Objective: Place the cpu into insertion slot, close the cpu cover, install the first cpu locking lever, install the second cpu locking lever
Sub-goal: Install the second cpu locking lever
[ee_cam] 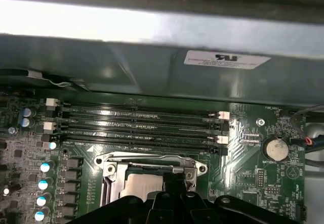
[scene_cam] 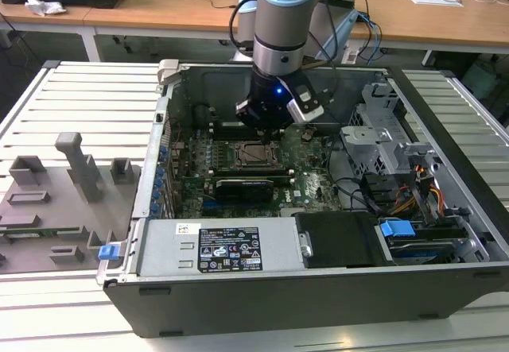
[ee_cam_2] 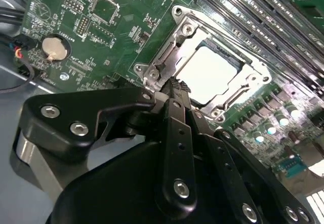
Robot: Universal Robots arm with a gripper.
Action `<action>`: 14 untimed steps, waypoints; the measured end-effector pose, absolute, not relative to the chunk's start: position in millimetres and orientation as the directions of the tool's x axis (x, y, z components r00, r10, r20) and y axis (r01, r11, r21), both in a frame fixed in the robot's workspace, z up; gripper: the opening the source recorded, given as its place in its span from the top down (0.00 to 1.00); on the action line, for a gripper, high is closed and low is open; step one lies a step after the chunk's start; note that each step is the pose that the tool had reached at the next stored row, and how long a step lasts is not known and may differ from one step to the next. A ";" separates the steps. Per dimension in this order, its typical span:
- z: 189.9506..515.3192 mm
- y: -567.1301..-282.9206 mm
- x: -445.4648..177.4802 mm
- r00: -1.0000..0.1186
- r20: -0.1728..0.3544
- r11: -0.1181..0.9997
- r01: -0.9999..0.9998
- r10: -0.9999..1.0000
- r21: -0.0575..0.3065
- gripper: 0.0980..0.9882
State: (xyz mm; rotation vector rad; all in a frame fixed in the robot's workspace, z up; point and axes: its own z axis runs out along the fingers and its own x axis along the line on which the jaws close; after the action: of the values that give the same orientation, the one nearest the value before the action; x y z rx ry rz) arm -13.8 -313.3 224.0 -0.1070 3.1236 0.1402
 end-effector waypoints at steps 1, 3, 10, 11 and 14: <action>228.4 -313.5 -13.7 -0.998 -0.016 0.994 -0.069 -0.068 0.089 0.99; 229.1 -314.9 -13.8 -0.998 -0.016 0.994 -0.069 -0.068 0.089 0.99; 229.1 -332.6 -13.9 -0.998 -0.016 0.994 -0.069 -0.068 0.089 0.99; 229.1 -334.5 -13.9 -0.998 -0.016 0.994 -0.069 -0.068 0.089 0.99; 229.6 -336.6 -14.0 -0.998 -0.016 0.994 -0.069 -0.068 0.089 0.99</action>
State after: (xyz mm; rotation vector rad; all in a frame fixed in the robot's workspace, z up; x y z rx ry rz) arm -14.0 -336.6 229.6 -0.1070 3.1237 0.1401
